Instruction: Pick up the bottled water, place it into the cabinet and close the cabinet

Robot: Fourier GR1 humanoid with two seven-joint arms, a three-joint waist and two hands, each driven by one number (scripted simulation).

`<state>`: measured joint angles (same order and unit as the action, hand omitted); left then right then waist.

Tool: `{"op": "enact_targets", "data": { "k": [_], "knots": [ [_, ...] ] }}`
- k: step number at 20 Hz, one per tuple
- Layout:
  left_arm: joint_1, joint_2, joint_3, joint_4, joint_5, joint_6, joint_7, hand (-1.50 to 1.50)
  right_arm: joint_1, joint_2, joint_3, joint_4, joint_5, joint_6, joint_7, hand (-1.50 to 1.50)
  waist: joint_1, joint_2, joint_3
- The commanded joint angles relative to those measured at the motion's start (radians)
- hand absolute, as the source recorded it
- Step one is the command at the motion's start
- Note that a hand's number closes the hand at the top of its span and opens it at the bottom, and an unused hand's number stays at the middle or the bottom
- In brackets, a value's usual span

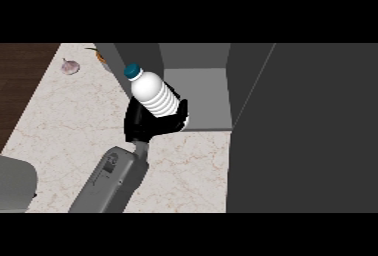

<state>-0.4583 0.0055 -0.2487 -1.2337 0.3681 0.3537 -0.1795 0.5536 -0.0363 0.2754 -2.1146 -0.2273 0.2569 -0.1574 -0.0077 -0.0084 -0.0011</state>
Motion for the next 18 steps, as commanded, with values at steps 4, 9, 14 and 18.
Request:
{"op": "enact_targets", "data": {
  "k": [4,9,14,18],
  "knots": [
    [-0.269,-0.005,-0.027,0.145,-0.075,0.137,0.073,1.50,-0.006,-0.010,-0.019,0.011,-0.019,0.011,-0.020,-1.50,-0.032,0.012,0.002],
    [-0.328,-0.002,-0.015,0.205,-0.123,0.211,0.088,1.50,-0.045,-0.004,-0.017,0.073,-0.007,0.017,-0.033,-1.50,-0.039,0.018,0.002],
    [-0.434,-0.005,0.023,0.401,-0.142,0.247,0.064,1.50,0.000,-0.004,0.004,0.041,-0.026,0.015,-0.019,-1.50,-0.047,0.019,0.001],
    [-0.519,0.036,0.107,0.624,-0.139,0.157,-0.043,1.50,-0.019,-0.042,-0.030,0.035,-0.043,0.042,-0.010,-1.50,-0.055,0.028,0.001]
  ]
}}
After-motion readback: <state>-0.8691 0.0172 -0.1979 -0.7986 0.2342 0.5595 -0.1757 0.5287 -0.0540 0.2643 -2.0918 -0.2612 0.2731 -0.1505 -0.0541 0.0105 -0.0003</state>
